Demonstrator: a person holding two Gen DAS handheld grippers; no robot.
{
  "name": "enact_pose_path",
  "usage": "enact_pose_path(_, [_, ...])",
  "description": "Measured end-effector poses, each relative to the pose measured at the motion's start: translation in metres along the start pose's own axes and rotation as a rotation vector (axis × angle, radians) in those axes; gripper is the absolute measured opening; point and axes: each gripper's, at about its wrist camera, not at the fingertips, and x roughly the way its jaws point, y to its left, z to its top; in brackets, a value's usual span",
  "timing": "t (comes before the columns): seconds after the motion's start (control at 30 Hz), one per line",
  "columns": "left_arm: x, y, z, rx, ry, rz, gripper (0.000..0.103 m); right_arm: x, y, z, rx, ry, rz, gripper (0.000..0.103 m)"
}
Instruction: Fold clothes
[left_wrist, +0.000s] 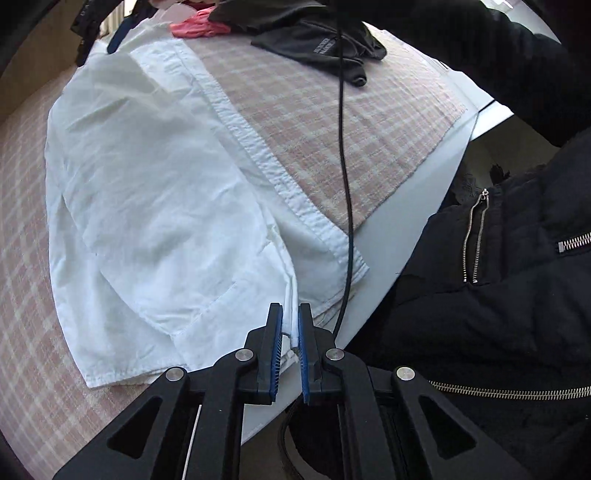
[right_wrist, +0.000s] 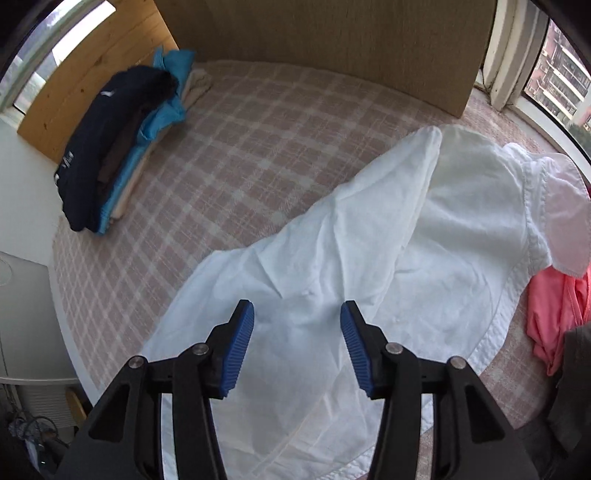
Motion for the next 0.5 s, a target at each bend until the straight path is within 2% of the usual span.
enact_pose_path(0.07, [-0.015, 0.011, -0.009, -0.049, -0.024, -0.009, 0.007, 0.023, -0.007, -0.005, 0.000, 0.058, -0.043, 0.049])
enact_pose_path(0.1, [-0.027, 0.015, -0.014, -0.067, -0.047, -0.013, 0.012, 0.020, -0.011, -0.006, 0.017, 0.047, -0.021, 0.049])
enact_pose_path(0.2, [-0.065, 0.042, -0.019, -0.130, -0.124, 0.024, 0.015, -0.005, -0.024, -0.012, 0.070, -0.028, 0.081, 0.049])
enact_pose_path(0.23, [-0.079, 0.055, -0.017, -0.159, -0.149, 0.040, 0.015, -0.016, -0.030, -0.014, 0.082, -0.057, 0.085, 0.049])
enact_pose_path(0.27, [-0.091, 0.068, -0.012, -0.177, -0.174, 0.052, 0.015, -0.027, -0.036, -0.015, 0.094, -0.085, 0.085, 0.049])
enact_pose_path(0.33, [-0.108, 0.090, 0.004, -0.152, -0.204, 0.123, 0.016, -0.040, -0.046, -0.014, 0.094, -0.110, 0.055, 0.049])
enact_pose_path(0.37, [-0.115, 0.100, 0.013, -0.130, -0.212, 0.171, 0.019, -0.040, -0.051, -0.008, 0.098, -0.112, 0.040, 0.050])
enact_pose_path(0.4, [-0.114, 0.113, 0.024, -0.090, -0.201, 0.245, 0.018, -0.039, -0.058, -0.005, 0.112, -0.108, 0.038, 0.050])
enact_pose_path(0.43, [-0.112, 0.128, 0.038, -0.075, -0.192, 0.280, 0.018, -0.038, -0.065, -0.003, 0.128, -0.104, 0.037, 0.050])
enact_pose_path(0.5, [-0.106, 0.162, 0.064, -0.071, -0.204, 0.264, 0.018, -0.029, -0.077, 0.002, 0.167, -0.093, 0.047, 0.050])
